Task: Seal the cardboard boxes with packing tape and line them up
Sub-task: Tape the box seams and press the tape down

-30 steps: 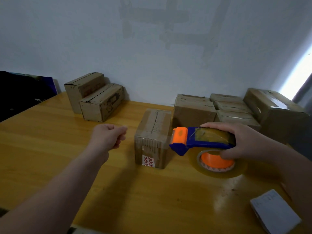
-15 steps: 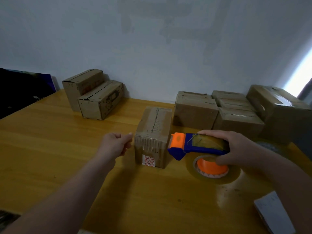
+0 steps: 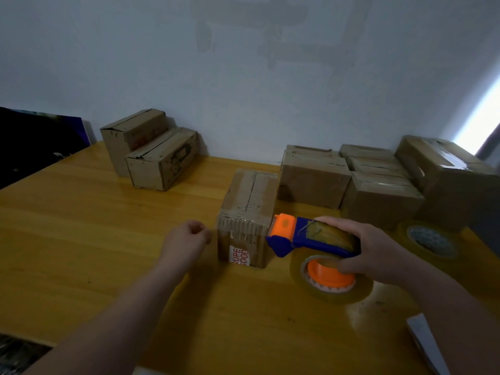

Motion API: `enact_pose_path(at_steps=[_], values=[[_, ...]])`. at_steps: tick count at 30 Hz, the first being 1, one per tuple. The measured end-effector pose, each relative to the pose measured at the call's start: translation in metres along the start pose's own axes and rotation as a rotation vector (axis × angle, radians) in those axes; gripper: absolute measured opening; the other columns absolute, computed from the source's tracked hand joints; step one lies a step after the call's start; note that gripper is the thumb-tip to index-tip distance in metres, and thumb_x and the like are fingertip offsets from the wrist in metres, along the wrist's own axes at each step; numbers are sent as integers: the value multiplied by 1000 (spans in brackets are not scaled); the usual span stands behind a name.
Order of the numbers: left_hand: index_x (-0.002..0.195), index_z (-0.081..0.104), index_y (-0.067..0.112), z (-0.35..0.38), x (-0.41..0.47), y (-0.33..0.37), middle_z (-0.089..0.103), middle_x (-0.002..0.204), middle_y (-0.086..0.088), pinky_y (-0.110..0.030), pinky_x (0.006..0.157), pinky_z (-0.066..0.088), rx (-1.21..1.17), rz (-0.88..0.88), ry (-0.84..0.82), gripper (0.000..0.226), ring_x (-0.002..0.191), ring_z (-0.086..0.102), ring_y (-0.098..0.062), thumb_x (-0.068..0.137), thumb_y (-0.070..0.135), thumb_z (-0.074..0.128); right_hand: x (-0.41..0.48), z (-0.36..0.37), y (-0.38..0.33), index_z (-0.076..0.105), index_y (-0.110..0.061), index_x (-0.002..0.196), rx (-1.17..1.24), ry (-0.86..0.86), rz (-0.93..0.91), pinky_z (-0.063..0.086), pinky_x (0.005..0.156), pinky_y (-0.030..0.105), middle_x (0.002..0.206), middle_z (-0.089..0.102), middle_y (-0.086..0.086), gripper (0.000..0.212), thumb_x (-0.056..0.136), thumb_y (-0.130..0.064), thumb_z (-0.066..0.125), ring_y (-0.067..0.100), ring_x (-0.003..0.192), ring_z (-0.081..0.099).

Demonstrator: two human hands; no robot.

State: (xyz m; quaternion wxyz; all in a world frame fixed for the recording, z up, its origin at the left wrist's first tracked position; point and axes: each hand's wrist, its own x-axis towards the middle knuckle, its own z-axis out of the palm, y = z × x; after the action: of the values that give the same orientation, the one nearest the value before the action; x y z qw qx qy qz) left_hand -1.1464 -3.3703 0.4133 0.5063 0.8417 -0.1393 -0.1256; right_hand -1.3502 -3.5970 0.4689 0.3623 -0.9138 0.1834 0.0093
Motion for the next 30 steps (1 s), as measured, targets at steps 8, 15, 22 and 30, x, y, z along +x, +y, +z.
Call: enact_pose_path(at_steps=[8, 15, 22, 30], values=[[138, 45, 29, 15, -34, 12, 52, 124, 16, -27, 105, 35, -547, 119, -165, 38, 119, 47, -3, 102, 33, 33, -1, 5, -1, 32, -60, 117, 30, 29, -37, 56, 66, 21, 113, 46, -22, 82, 74, -6, 76, 11, 88, 60], [133, 48, 30, 2, -25, -5, 46, 137, 13, -38, 114, 23, -333, -57, -287, 52, 130, 39, -11, 97, 57, 24, -2, 8, 0, 32, -60, 116, 37, 38, -26, 51, 61, 15, 112, 44, -24, 80, 74, -9, 77, 8, 91, 57], [151, 14, 25, -10, -37, 35, 8, 159, 6, -27, 113, 0, 384, 493, -74, 79, 143, -1, -4, 88, 71, 1, -5, 7, -1, 34, -55, 122, 37, 35, 1, 51, 60, 18, 110, 47, -16, 80, 74, -7, 76, 12, 87, 59], [152, 10, 16, 15, -35, 46, 10, 160, -3, -29, 116, 2, 917, 730, -234, 102, 147, 6, -14, 72, 75, -14, -5, 10, 0, 37, -52, 127, 51, 62, -14, 51, 58, 18, 109, 52, -14, 81, 72, -7, 76, 12, 81, 61]])
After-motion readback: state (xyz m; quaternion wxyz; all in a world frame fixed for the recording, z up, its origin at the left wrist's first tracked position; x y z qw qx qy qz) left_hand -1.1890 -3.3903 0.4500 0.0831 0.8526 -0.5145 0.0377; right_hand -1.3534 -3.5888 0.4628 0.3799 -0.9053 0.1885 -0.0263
